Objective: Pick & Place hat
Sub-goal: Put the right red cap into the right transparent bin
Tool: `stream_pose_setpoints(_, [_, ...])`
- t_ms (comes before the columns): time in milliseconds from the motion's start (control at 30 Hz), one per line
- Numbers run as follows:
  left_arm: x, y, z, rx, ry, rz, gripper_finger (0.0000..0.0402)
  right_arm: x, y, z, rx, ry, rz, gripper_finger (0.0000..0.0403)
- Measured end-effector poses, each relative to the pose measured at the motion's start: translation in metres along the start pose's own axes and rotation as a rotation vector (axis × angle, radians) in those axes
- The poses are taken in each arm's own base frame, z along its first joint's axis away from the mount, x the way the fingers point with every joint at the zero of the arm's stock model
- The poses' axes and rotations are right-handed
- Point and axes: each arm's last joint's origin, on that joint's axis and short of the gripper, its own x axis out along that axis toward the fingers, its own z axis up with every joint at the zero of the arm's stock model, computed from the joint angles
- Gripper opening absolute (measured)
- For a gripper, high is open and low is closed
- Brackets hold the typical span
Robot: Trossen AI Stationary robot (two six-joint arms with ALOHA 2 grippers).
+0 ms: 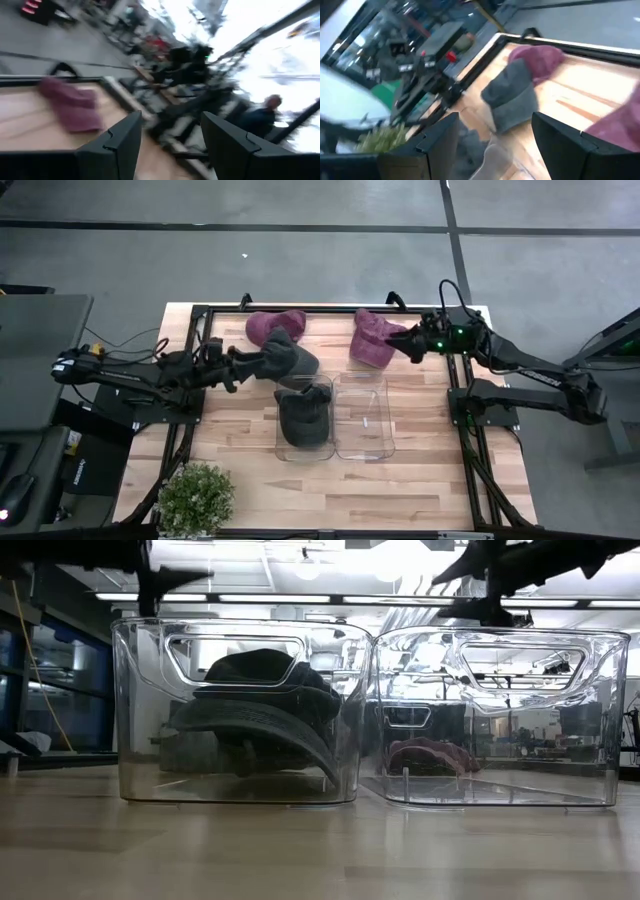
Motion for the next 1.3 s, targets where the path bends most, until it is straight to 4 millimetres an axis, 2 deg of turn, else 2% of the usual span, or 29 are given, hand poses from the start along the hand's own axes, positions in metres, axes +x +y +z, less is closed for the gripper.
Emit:
stream_pose_setpoints(167, [-0.005,0.006,-0.003,0.041,0.023,0.039,0.0197,0.012,-0.001,0.009,0.079,-0.038,-0.139,0.0245])
stream_pose_setpoints(400, [-0.009,0.015,-0.014,0.096,0.151,0.087,0.0197,0.035,0.0,0.043,0.137,-0.001,-0.505,0.0245])
stream_pose_setpoints(533, [-0.01,0.019,-0.018,0.13,0.211,0.114,0.0197,0.054,-0.017,0.063,0.182,0.073,-0.668,0.0245])
stream_pose_setpoints(667, [-0.011,0.022,-0.021,0.146,0.238,0.136,0.0197,0.075,-0.038,0.075,0.247,0.131,-0.706,0.0245])
stream_pose_setpoints(800, [-0.012,0.021,-0.02,0.143,0.231,0.133,0.0197,0.091,-0.06,0.073,0.319,0.182,-0.764,0.0245])
stream_pose_setpoints(967, [-0.012,0.021,-0.02,0.166,0.251,0.111,0.0197,0.103,-0.081,0.06,0.395,0.269,-0.872,0.0245])
stream_pose_setpoints(1133, [-0.013,0.019,-0.024,0.201,0.348,0.006,0.0197,0.115,-0.095,0.052,0.46,0.292,-0.924,0.0245])
stream_pose_setpoints(1300, [-0.016,0.022,-0.027,0.216,0.405,0.015,0.0197,0.124,-0.106,0.046,0.517,0.309,-0.956,0.0245])
